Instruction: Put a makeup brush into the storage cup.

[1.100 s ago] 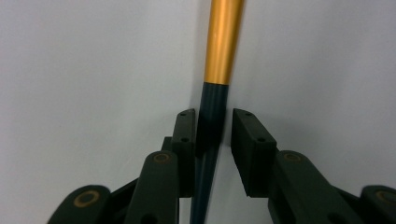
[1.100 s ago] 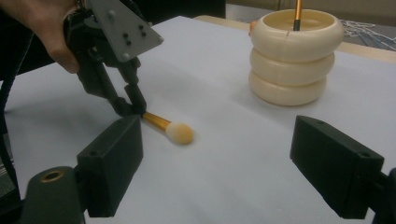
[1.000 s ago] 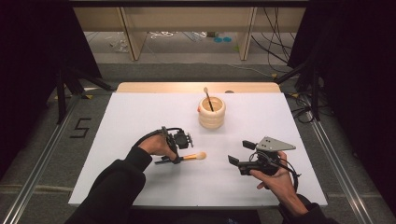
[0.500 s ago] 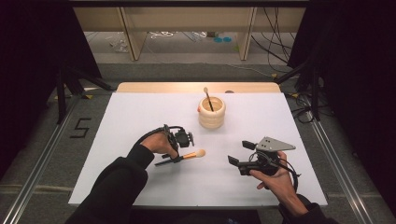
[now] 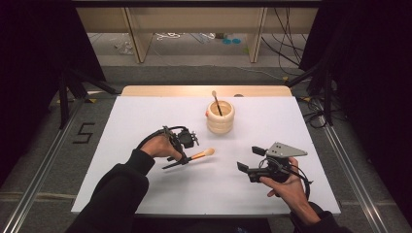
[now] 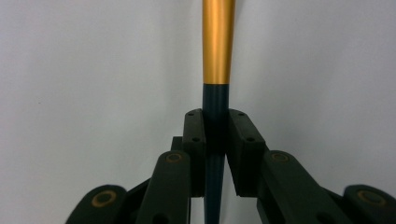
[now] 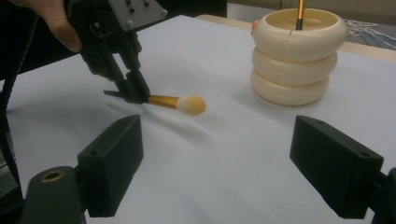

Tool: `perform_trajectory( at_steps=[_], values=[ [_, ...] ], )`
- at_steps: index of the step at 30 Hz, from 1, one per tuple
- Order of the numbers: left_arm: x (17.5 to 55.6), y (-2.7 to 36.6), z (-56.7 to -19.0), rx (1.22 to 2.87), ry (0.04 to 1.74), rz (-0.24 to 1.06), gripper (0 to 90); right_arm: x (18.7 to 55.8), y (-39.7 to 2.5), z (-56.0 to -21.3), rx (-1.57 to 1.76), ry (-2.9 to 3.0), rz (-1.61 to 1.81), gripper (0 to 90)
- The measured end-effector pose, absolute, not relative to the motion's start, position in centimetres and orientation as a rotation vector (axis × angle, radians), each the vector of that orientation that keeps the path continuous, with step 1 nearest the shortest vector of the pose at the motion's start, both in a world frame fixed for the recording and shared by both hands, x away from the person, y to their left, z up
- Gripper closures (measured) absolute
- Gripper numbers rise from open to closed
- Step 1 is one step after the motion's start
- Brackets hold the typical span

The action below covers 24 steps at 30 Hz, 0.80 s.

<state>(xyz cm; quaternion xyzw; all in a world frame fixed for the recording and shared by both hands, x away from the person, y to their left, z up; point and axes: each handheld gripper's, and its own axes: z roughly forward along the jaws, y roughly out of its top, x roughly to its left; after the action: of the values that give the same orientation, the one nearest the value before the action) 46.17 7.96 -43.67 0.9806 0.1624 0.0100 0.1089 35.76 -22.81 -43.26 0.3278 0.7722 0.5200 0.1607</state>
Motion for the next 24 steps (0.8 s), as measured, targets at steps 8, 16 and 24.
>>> perform_trajectory(
  at_steps=[8,16,24],
  values=[
    [46.1,8.4,-42.5,2.757,0.51,0.068,78.3,35.9,-22.7,-43.4,0.933,2.187,1.506,18.0],
    [46.9,9.1,-41.6,2.63,0.594,0.182,78.3,35.8,-22.7,-43.3,0.948,2.197,1.507,18.0],
    [47.5,10.1,-40.8,2.446,0.662,0.242,78.3,35.8,-22.8,-43.3,0.951,2.197,1.506,18.0]
  ],
)
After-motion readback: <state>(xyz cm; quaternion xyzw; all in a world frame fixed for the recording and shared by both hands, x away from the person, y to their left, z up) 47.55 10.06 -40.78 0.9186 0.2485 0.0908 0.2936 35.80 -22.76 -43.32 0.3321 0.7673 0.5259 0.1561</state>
